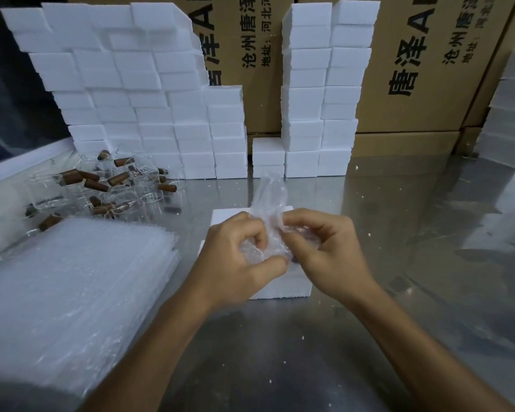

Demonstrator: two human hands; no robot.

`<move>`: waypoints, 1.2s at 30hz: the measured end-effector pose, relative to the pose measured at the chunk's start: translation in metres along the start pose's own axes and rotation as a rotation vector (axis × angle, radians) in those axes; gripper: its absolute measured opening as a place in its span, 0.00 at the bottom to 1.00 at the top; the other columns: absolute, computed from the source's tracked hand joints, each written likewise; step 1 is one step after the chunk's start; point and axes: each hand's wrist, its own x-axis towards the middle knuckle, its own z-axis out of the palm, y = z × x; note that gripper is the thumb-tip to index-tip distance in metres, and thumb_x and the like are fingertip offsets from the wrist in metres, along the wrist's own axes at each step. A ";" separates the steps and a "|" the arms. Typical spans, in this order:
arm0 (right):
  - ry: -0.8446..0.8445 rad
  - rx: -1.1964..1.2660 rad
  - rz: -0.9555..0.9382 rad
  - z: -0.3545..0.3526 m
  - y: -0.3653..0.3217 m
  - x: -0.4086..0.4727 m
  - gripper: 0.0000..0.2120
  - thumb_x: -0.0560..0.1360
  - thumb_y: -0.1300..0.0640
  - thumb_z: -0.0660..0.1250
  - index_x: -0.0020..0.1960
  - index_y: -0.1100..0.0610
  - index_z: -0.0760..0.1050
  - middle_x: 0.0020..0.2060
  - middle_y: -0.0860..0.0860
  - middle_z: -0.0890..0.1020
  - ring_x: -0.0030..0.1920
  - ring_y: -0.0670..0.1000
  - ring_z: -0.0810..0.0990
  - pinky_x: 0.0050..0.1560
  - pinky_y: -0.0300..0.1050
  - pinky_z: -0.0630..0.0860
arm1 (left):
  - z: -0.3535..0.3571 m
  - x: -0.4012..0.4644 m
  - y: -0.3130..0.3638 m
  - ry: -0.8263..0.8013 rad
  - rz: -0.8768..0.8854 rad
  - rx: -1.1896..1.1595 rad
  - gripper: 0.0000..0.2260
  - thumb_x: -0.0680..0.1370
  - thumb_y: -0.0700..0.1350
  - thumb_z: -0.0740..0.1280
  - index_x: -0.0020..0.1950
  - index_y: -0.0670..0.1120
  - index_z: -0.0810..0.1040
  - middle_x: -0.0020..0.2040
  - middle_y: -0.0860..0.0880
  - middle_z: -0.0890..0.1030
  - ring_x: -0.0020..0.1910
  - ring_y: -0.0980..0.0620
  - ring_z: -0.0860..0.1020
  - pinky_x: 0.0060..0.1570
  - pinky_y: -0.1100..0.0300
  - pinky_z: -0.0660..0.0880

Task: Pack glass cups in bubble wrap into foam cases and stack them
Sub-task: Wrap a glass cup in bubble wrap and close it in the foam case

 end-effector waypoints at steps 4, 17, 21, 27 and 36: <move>-0.113 -0.105 -0.113 -0.001 -0.003 -0.003 0.16 0.68 0.68 0.60 0.49 0.60 0.84 0.45 0.42 0.82 0.52 0.50 0.79 0.53 0.47 0.76 | -0.005 0.002 0.002 0.076 -0.019 0.022 0.20 0.62 0.59 0.73 0.39 0.56 0.64 0.32 0.59 0.72 0.28 0.58 0.66 0.27 0.67 0.64; -0.452 -0.388 -0.117 -0.001 -0.011 -0.005 0.06 0.61 0.60 0.61 0.33 0.52 0.64 0.33 0.48 0.73 0.65 0.49 0.66 0.58 0.48 0.64 | -0.006 0.002 0.009 0.027 0.066 0.017 0.16 0.61 0.46 0.78 0.46 0.49 0.78 0.42 0.52 0.79 0.39 0.54 0.78 0.37 0.61 0.73; -0.254 -0.238 -0.153 0.004 -0.009 -0.008 0.11 0.65 0.63 0.66 0.47 0.57 0.73 0.44 0.49 0.76 0.52 0.50 0.74 0.46 0.34 0.66 | -0.007 0.004 0.009 0.106 0.045 -0.064 0.14 0.63 0.54 0.76 0.40 0.51 0.75 0.45 0.47 0.79 0.45 0.50 0.79 0.43 0.54 0.76; -0.309 -0.300 -0.179 0.006 -0.007 -0.006 0.30 0.64 0.47 0.80 0.62 0.51 0.73 0.54 0.40 0.76 0.52 0.47 0.77 0.47 0.39 0.76 | -0.012 0.005 0.001 0.061 -0.115 -0.216 0.20 0.61 0.55 0.76 0.43 0.49 0.71 0.40 0.43 0.79 0.37 0.50 0.77 0.37 0.50 0.74; -0.232 0.043 0.047 0.004 -0.014 -0.006 0.21 0.64 0.65 0.78 0.54 0.51 0.80 0.43 0.44 0.85 0.41 0.45 0.85 0.41 0.35 0.77 | -0.015 0.006 0.004 -0.074 -0.255 -0.582 0.25 0.65 0.56 0.71 0.58 0.47 0.74 0.42 0.48 0.82 0.33 0.44 0.77 0.23 0.62 0.68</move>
